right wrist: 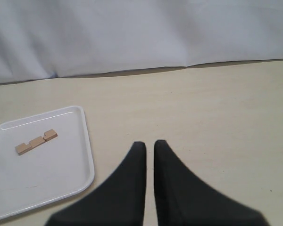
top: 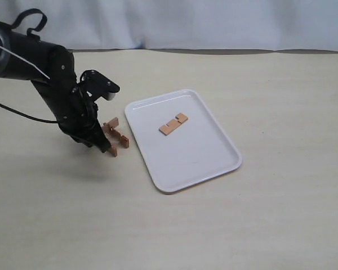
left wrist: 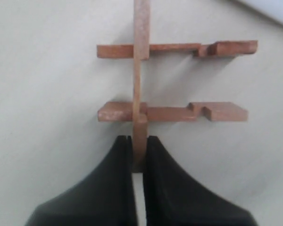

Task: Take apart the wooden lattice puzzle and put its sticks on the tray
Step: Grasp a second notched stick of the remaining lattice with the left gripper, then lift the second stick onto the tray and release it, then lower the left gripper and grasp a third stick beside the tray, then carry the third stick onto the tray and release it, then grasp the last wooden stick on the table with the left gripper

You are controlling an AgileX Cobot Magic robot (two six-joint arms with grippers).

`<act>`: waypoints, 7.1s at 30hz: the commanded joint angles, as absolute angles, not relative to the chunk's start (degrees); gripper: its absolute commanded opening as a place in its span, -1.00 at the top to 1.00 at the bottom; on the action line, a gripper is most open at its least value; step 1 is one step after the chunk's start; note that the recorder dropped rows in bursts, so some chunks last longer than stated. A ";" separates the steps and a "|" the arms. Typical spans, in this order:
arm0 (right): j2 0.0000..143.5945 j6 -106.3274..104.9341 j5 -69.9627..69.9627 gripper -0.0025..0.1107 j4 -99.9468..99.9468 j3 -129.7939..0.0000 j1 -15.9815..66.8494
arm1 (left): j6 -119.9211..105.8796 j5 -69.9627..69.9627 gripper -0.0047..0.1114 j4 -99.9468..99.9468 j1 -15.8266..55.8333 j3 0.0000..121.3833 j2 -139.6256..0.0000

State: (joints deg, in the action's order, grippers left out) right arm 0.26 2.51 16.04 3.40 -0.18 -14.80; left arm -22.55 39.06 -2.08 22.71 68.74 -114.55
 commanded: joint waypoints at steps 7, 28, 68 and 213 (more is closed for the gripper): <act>0.00 2.28 16.22 0.85 3.65 0.00 -15.21 | -26.53 38.18 0.92 -14.31 22.72 68.77 -102.73; 0.00 2.28 16.22 0.85 3.65 0.00 -15.21 | -39.11 22.38 0.92 -40.54 41.53 77.44 -118.72; 0.00 2.28 16.22 0.85 3.65 0.00 -15.21 | 4.09 47.97 -0.14 1.77 30.31 82.00 -105.10; 0.00 2.28 16.22 0.85 3.65 0.00 -15.21 | 27.37 27.83 -0.31 5.99 29.07 68.40 -115.50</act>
State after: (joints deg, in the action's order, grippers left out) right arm 0.26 2.51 16.04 3.40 -0.18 -14.80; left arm 25.67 30.43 4.78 29.36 69.57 -114.51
